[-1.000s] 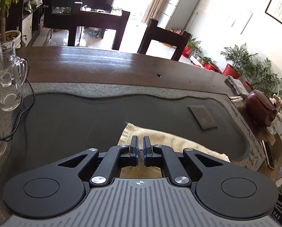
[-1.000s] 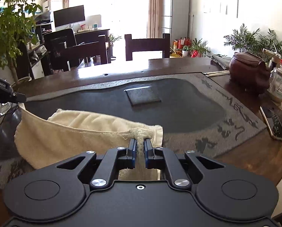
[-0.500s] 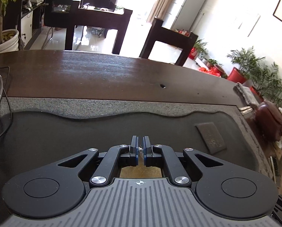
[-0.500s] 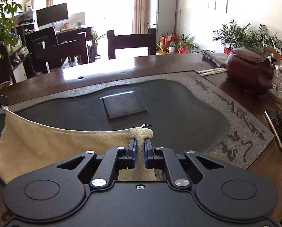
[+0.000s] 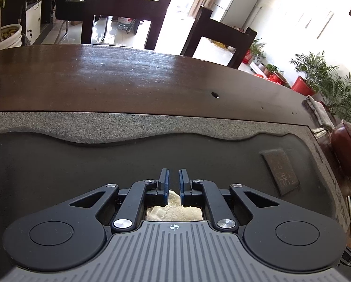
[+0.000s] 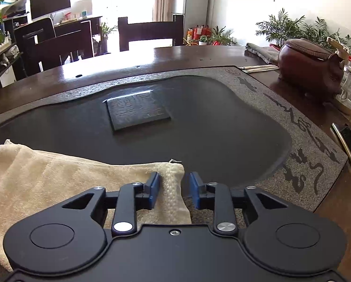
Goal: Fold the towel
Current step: 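Open both grippers and release the folded towel onto the table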
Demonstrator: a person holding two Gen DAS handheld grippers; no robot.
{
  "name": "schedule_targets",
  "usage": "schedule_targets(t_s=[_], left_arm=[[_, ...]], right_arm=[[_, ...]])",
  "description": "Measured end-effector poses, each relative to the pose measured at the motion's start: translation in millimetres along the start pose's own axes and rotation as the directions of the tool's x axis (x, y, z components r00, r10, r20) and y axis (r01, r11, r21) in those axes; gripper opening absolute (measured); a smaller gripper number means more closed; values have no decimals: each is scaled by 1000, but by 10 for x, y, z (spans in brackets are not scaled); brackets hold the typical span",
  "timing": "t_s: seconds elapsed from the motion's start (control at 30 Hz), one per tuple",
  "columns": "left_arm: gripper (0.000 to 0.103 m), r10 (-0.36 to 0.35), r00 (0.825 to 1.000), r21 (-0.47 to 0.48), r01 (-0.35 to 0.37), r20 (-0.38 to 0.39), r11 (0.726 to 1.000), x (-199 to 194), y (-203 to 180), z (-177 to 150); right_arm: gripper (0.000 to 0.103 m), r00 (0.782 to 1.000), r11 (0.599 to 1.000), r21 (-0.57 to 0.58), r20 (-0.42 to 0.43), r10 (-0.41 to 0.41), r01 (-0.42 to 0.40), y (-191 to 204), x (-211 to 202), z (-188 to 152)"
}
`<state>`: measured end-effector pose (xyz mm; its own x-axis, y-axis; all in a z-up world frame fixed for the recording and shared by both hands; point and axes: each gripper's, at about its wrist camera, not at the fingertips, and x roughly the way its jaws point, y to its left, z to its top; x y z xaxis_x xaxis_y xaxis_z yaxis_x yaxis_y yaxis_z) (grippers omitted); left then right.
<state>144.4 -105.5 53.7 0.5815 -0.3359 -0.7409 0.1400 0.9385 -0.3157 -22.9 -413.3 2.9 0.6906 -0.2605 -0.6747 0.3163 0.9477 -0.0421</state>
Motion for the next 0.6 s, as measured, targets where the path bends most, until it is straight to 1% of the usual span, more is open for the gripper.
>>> schedule_targets(t_s=[0.03,0.07,0.1,0.17,0.27,0.33,0.37,0.4,0.47,0.6], left_arm=[[21,5,1000,4,-5,-2,1000,-6,3,-9],[23,8,1000,9,-8,-3,1000,-14,1,-15],[25,12,1000,19,-11,-4,1000,-39,-1,-33],[27,20,1000,35,-20,0,999,-98,-3,-70],[32,28,1000,59,-28,4,998,-208,-15,-150],[34,37,999,70,-37,2,997,-277,-25,-207],[35,42,999,75,-41,1,996,-315,-30,-238],[36,44,999,80,-44,-2,996,-355,-31,-275],[36,48,999,90,-47,-8,995,-435,-30,-352],[37,53,998,83,-51,-22,995,-613,17,-517]], right_arm=[[43,1000,1000,-2,2,-1,1,-3,-26,2],[51,1000,1000,-8,8,-5,5,-4,-65,0],[54,1000,1000,-14,14,-7,7,1,-103,-2],[55,1000,1000,-24,22,-4,4,13,-186,-9],[69,1000,1000,-24,27,-1,2,30,-308,-37],[70,1000,1000,-28,30,5,-4,43,-381,-56],[73,1000,1000,-30,31,7,-6,54,-429,-72],[80,999,1000,-29,32,9,-8,61,-473,-86],[87,999,1000,-18,41,17,-16,68,-564,-115],[90,999,999,-37,44,13,-12,134,-715,-187]])
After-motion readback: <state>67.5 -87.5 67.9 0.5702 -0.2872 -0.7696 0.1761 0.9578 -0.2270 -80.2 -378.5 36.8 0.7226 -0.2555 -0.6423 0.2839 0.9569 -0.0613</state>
